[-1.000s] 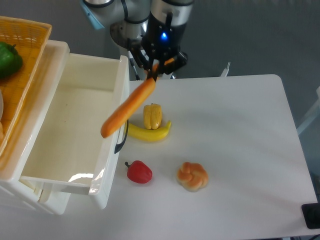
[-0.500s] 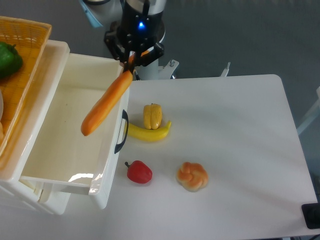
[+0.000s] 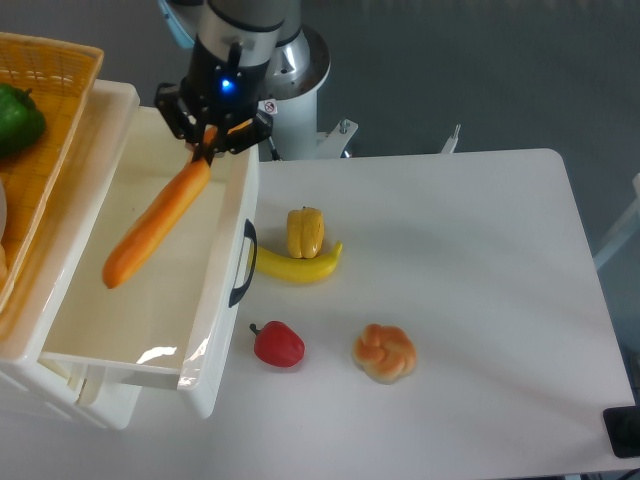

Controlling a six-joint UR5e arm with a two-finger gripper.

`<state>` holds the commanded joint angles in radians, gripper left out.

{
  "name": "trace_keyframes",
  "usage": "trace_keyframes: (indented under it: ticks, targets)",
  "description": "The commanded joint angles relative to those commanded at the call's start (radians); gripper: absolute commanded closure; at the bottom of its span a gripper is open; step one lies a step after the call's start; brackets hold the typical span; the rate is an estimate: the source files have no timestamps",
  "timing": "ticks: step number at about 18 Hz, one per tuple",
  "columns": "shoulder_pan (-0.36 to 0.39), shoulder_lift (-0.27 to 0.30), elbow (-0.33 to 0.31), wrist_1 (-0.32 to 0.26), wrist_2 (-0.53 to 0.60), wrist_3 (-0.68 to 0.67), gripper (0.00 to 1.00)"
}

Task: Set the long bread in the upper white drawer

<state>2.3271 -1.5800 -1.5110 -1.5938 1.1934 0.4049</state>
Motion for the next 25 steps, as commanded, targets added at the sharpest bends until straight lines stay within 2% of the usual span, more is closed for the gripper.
trace_keyframes:
  ticks: [1, 5, 8, 9, 10, 12, 14, 22, 25]
  targets:
    - [-0.002, -0.003, -0.002, 0.005, 0.0, 0.008, 0.81]
    - [-0.011, -0.02, 0.0, 0.006, 0.002, 0.012, 0.8]
    - [-0.011, -0.025, -0.002, 0.028, 0.003, 0.018, 0.73]
    - [-0.011, -0.025, -0.002, 0.031, 0.003, 0.02, 0.69]
    - [-0.011, -0.025, -0.002, 0.032, 0.003, 0.026, 0.59]
    - [-0.012, -0.023, -0.002, 0.032, 0.005, 0.049, 0.54]
    - [-0.012, -0.023, -0.002, 0.037, 0.005, 0.063, 0.44]
    - [-0.011, -0.022, 0.006, 0.04, 0.006, 0.074, 0.37]
    - [0.012, -0.02, 0.012, 0.057, 0.012, 0.124, 0.36]
